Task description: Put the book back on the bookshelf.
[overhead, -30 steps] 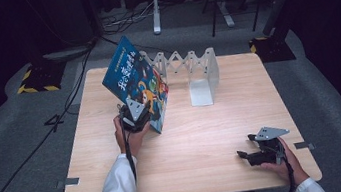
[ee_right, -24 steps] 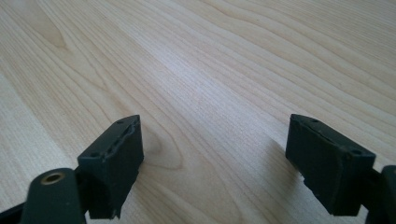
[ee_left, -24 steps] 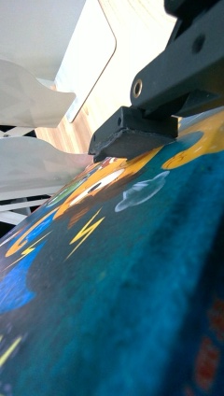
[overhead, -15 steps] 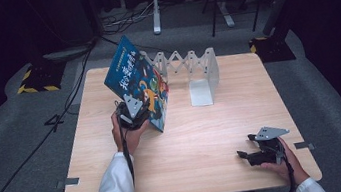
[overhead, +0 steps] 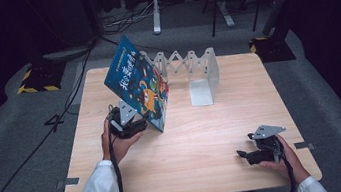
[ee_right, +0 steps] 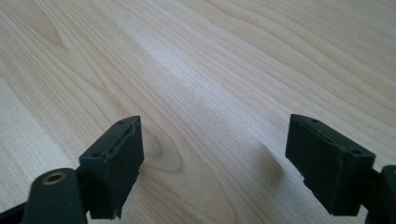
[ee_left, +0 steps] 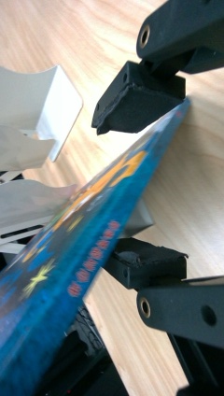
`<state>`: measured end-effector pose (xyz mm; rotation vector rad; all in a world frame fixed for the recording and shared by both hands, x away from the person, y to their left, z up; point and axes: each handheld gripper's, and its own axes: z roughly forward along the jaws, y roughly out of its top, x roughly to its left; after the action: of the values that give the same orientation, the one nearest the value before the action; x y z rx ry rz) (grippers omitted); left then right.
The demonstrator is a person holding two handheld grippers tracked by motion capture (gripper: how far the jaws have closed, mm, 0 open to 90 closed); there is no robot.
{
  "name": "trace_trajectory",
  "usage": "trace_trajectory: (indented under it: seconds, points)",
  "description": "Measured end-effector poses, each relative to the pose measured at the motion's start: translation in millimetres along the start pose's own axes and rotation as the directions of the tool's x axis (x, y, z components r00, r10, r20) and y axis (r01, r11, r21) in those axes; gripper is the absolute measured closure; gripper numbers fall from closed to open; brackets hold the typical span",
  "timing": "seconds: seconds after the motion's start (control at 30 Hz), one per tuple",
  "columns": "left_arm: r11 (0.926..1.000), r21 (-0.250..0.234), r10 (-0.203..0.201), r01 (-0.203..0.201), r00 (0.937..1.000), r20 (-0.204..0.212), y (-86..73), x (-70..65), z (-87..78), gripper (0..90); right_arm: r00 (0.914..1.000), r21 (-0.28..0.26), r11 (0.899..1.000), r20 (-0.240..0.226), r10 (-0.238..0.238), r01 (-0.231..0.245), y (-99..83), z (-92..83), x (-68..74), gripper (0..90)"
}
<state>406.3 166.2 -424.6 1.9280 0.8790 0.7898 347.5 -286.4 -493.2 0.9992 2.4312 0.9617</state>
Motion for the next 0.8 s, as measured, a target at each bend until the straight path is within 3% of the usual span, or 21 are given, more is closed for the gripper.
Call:
trace_trajectory:
  seconds: [0.03, 0.17, 0.33, 0.47, 0.5, 0.57, 0.8]
  points:
    - [1.0000, 0.007, -0.004, 0.004, 0.9997, 0.026, -0.8, 0.5, -3.7, 32.7, 1.0000, 0.002, 1.000, 0.005, -0.001, 0.001, 1.5, -1.0, 0.5, 19.8]
    - [0.9993, 0.037, -0.015, 0.012, 0.9977, 0.066, -5.9, -0.4, -14.3, 29.0, 0.9996, 0.002, 1.000, 0.024, -0.017, 0.017, 7.5, -5.7, 1.6, 19.8]
    - [0.9975, 0.068, 0.013, -0.020, 0.9956, 0.093, -16.5, -3.5, -28.9, 25.4, 0.9982, -0.010, 0.999, 0.050, -0.034, 0.034, 12.8, -13.2, 1.5, 20.1]
    - [0.9935, 0.111, 0.009, -0.022, 0.9940, 0.109, -25.5, -4.0, -37.0, 20.5, 0.9966, -0.009, 0.999, 0.069, -0.046, 0.047, 14.1, -17.3, 0.5, 20.1]
    - [0.9916, 0.125, 0.015, -0.031, 0.9914, 0.130, -29.1, -3.4, -39.6, 20.0, 0.9963, -0.010, 0.999, 0.073, -0.045, 0.046, 14.1, -18.1, 0.5, 20.1]
    - [0.9865, 0.152, 0.040, -0.059, 0.9907, 0.130, -34.9, -3.8, -43.2, 17.9, 0.9956, -0.015, 0.999, 0.080, -0.048, 0.050, 13.6, -20.7, -0.2, 20.1]
    - [0.9708, 0.217, 0.073, -0.102, 0.9880, 0.137, -53.9, -5.4, -59.5, 17.2, 0.9921, -0.018, 0.998, 0.108, -0.064, 0.066, 8.9, -30.1, -3.0, 20.0]
